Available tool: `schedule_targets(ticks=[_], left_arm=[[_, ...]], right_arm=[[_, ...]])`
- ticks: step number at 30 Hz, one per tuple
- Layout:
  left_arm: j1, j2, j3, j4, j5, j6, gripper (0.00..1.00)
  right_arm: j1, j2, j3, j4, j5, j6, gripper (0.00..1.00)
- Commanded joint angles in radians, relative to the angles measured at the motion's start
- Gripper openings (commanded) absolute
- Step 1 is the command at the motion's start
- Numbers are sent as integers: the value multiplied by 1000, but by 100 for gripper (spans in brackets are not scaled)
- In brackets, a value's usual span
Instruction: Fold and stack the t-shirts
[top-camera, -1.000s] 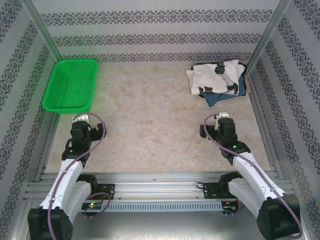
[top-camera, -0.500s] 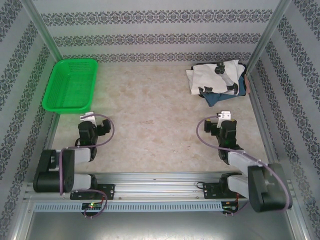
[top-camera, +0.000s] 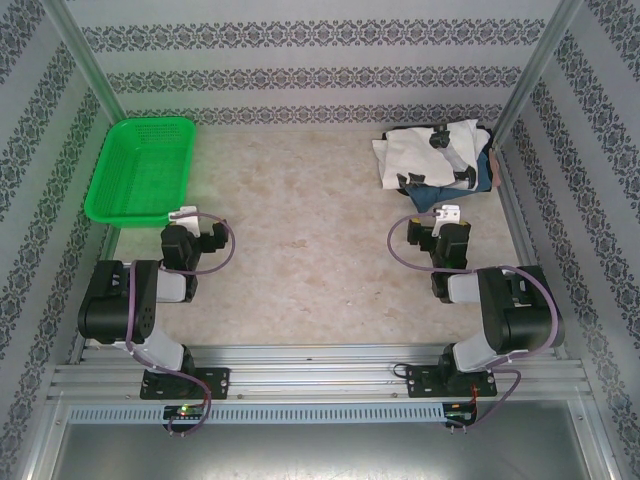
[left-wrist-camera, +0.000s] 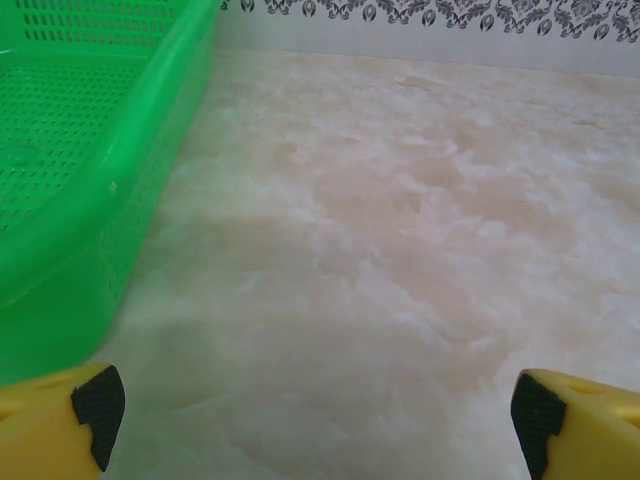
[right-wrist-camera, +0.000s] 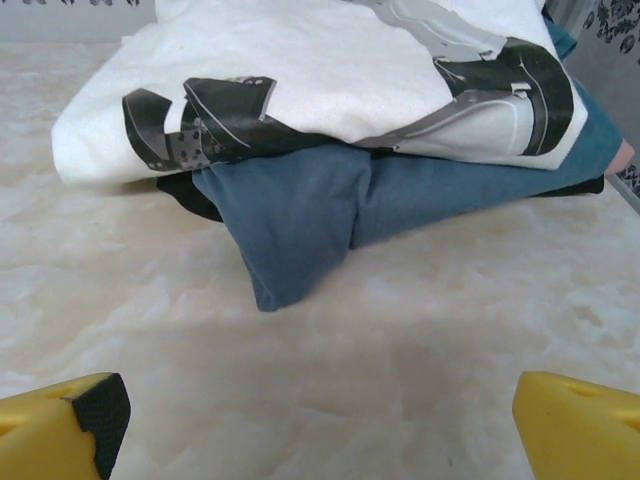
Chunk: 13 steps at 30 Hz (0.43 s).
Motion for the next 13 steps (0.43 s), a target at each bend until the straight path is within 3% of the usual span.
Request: schedule_targets(ticks=[1,13], left_arm=[[-7,-9,-1,-11,18,24,100],[-7,-6,-7,6,21,22,100]], right_arm=[[-3,-16,19,20,7,20,98],[-15,-13,23,17,-69,8,98]])
